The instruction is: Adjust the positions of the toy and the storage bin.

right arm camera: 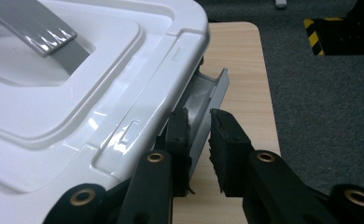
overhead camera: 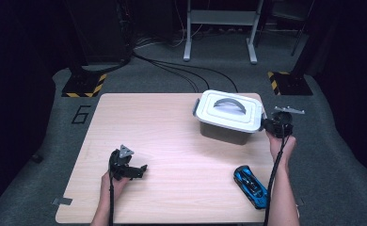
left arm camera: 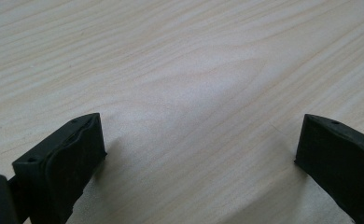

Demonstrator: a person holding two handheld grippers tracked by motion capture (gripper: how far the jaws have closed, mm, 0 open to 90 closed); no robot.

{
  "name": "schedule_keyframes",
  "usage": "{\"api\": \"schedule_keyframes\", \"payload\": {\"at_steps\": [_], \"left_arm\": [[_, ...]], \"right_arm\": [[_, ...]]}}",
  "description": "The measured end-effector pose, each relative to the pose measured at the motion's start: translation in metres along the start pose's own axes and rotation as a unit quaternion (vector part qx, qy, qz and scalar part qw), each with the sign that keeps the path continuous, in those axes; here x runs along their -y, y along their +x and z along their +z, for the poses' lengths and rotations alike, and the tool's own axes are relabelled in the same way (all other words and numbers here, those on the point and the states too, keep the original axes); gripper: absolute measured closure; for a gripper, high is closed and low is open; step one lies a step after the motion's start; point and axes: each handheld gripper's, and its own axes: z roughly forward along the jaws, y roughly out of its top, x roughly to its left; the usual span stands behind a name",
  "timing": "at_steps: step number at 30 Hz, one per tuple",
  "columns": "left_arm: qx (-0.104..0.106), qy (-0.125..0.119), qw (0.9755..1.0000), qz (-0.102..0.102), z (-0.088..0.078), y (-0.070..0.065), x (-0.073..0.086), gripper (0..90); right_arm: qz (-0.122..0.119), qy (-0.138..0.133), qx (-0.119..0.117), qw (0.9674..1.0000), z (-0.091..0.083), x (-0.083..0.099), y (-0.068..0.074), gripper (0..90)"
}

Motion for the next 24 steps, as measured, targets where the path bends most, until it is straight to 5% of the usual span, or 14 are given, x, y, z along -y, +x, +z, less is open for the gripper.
{"api": "schedule_keyframes", "payload": {"at_steps": [4,10,24], "left_arm": [[0.0,0.001,1.0,0.001,0.0,0.0,0.0,1.2],[0.0,0.002,1.0,0.001,0.0,0.0,0.0,1.2],[0.002,0.003,1.0,0.004,0.0,0.0,0.0,1.3]], "right_arm": [[0.029,0.002,-0.004,0.9996,-0.003,0.001,0.0,79.8],[0.037,0.011,-0.007,0.9992,-0.008,0.003,0.002,79.7],[0.006,0.016,-0.029,0.9994,-0.033,0.023,0.036,78.9]]}}
